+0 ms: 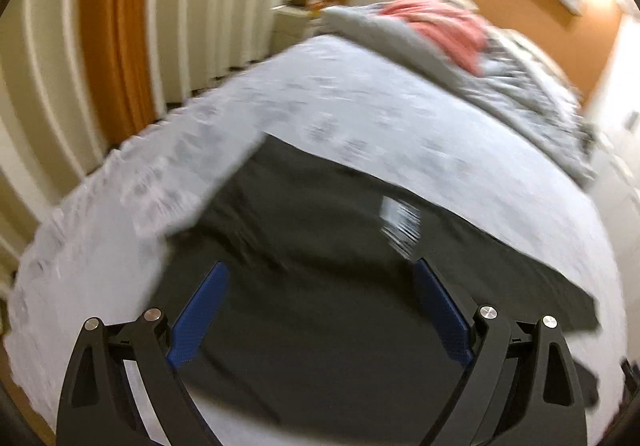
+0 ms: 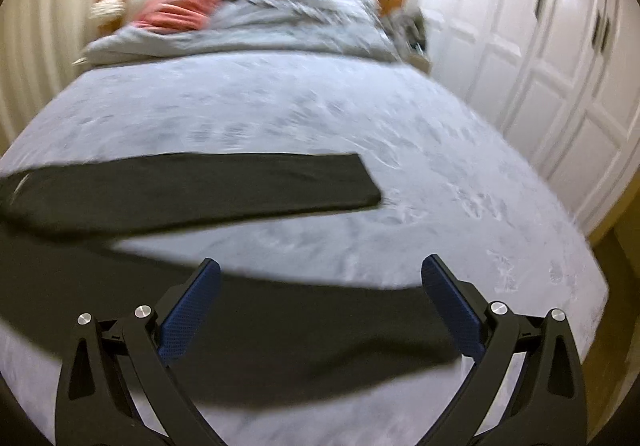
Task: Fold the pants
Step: 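Grasp the pants leg hems with the left tool while the right tool grasps too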
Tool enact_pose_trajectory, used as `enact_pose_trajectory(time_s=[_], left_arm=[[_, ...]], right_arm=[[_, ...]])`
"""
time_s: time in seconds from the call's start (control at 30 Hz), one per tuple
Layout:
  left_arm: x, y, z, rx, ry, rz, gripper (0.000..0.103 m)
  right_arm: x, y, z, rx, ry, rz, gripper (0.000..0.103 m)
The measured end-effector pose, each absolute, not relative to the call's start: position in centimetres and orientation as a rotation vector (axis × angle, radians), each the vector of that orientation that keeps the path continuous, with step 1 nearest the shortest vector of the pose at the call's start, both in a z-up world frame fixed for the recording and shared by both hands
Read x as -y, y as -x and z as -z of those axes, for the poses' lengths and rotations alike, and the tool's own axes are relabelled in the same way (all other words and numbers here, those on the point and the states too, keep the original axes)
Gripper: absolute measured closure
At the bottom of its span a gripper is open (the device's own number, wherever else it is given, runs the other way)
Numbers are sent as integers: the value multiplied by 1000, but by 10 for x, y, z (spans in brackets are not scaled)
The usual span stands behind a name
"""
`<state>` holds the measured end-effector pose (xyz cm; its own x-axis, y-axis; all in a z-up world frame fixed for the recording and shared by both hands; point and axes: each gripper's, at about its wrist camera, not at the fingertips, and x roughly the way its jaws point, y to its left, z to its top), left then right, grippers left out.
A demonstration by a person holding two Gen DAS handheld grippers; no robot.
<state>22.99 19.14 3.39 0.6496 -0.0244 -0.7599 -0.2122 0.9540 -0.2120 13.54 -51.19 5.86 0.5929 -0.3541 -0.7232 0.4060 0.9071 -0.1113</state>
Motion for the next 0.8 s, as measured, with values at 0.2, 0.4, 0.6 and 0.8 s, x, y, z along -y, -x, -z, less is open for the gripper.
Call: enact_pose_trajectory(time_s=[0.2, 0.4, 0.6, 0.8], left_arm=[[-237, -350, 22, -1015, 474, -171, 12], [-245, -417, 72, -1081, 436, -307, 12], [-234, -437, 73, -992, 269, -344, 55], [-225, -418, 27, -895, 234, -301, 80]], right_arm=[[605, -229, -17, -895, -245, 536, 5], [646, -296, 26, -930, -367, 577, 5], [641, -333, 57, -927, -404, 512, 19], [625, -324, 19, -820, -341, 471, 97]])
